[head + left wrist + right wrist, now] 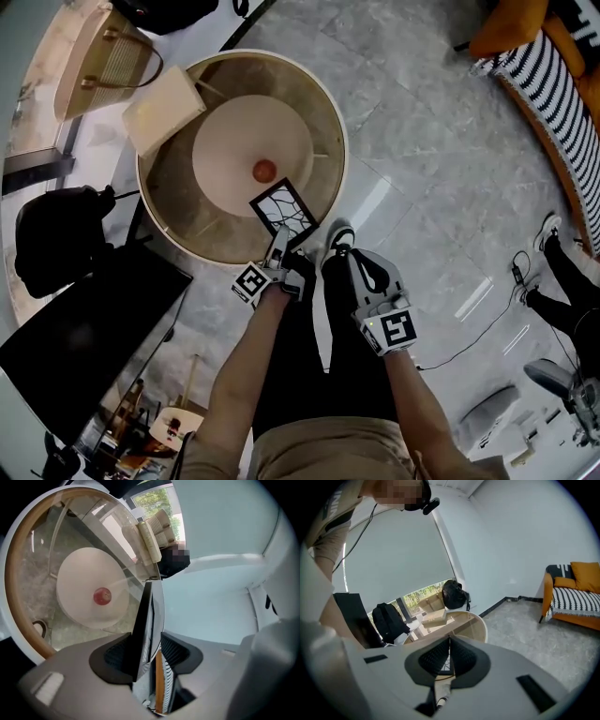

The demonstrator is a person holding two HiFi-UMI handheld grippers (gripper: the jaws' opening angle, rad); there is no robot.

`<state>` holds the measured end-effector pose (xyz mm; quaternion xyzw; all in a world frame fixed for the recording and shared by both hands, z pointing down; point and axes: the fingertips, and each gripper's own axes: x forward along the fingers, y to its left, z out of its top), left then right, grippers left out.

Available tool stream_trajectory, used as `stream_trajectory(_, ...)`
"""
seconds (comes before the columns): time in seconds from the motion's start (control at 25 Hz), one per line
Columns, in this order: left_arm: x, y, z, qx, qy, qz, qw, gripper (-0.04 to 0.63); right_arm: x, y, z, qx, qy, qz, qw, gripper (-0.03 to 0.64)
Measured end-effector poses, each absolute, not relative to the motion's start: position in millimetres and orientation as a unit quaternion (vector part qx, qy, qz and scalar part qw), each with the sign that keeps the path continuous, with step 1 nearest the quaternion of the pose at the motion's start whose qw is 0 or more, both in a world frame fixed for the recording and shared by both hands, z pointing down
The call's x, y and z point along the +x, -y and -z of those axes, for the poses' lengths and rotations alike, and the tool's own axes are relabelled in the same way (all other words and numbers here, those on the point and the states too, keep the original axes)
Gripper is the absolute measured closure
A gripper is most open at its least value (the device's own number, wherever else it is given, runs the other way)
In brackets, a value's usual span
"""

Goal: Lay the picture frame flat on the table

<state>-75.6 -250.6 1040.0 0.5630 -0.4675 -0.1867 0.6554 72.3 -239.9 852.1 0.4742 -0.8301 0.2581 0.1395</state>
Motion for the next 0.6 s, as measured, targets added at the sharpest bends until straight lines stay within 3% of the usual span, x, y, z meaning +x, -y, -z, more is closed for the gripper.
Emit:
stream_trajectory(0.2, -67.2, 254.3, -1037.8, 0.595, 0.502, 0.084, 0.622, 0.29, 69.6, 237.0, -854.5, 0.466, 0.832, -0.267, 0.138, 0.611)
stream_trajectory(0.44, -82.2, 247.5, -1044.8, 0.581, 0.587, -0.043, 0.562, 0.244, 72.4, 231.0, -857.7, 0.456, 0.836, -0.276, 0.135, 0.611)
stream_trajectory(0.6, -85.4, 246.4, -1046.7, 0.573, 0.601, -0.065, 0.553, 0.23, 72.9, 229.1, -862.5, 0.45, 0.836, -0.284, 0.135, 0.611)
